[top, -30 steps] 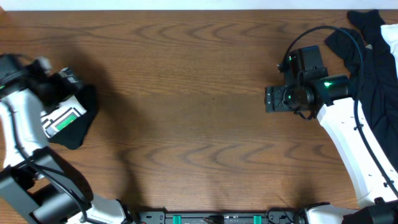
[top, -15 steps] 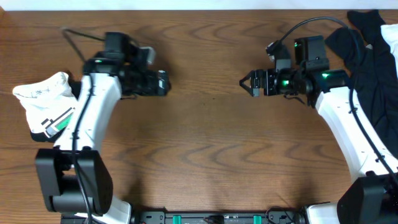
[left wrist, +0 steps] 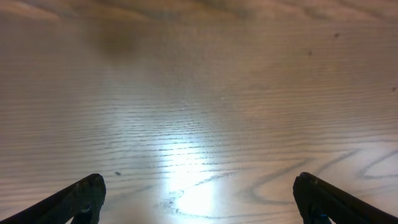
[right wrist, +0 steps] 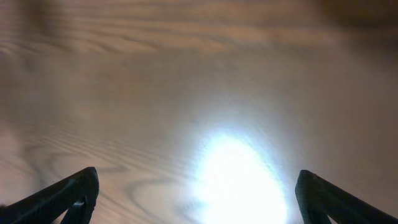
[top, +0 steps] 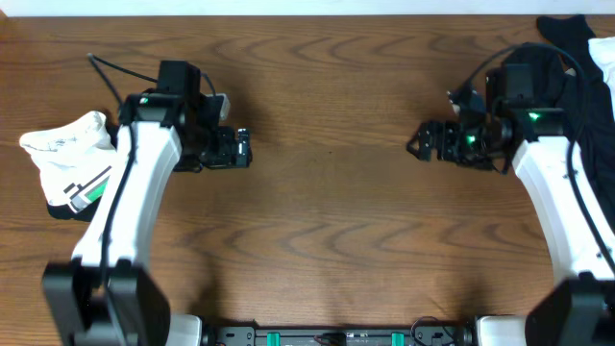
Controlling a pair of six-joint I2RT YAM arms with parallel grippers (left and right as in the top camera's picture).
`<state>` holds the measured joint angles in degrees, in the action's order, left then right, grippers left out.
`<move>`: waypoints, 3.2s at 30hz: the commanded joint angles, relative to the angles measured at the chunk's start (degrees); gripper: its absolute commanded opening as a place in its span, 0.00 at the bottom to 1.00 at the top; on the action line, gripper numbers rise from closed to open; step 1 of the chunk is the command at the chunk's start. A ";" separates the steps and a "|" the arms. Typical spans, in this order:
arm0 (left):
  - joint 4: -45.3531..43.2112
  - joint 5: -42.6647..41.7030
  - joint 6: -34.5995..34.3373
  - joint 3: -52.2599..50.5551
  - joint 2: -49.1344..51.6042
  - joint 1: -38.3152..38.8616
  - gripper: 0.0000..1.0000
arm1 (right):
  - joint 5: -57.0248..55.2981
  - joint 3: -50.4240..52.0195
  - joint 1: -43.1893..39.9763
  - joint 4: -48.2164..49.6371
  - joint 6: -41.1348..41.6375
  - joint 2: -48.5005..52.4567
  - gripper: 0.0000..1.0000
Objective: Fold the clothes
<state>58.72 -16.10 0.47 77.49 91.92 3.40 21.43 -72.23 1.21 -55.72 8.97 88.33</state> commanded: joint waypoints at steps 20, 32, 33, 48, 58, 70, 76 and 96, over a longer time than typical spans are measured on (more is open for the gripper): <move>-17.62 2.91 1.01 -31.54 -64.04 -0.07 0.98 | -25.73 33.18 6.54 2.86 4.48 -67.82 0.99; -17.62 2.91 1.01 -31.54 -65.37 -0.07 0.98 | -25.73 33.66 6.54 -8.44 4.92 -69.22 0.99; -17.64 2.91 1.01 -31.54 -65.37 -0.07 0.98 | -25.73 33.66 6.54 -8.44 4.92 -69.20 0.99; -17.64 2.89 1.01 -31.54 -65.37 -0.07 0.98 | -26.12 37.24 6.47 -7.17 4.92 -80.67 0.99; -17.62 2.91 1.01 -31.54 -65.37 -0.07 0.98 | -23.52 46.14 5.07 8.66 -4.17 -88.02 0.99; -17.64 2.89 1.01 -31.54 -65.37 -0.07 0.98 | -19.85 71.82 4.85 51.28 -11.87 -88.04 0.99; -17.64 2.91 1.01 -31.54 -65.37 -0.07 0.98 | -19.69 71.91 4.81 51.63 -11.82 -87.97 0.99; -17.64 2.91 1.01 -31.54 -65.37 -0.07 0.98 | -19.69 71.91 4.81 51.63 -11.82 -87.95 0.99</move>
<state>41.30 -13.32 1.32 46.17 26.57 3.42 1.13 -0.51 6.44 -3.99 -2.15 0.73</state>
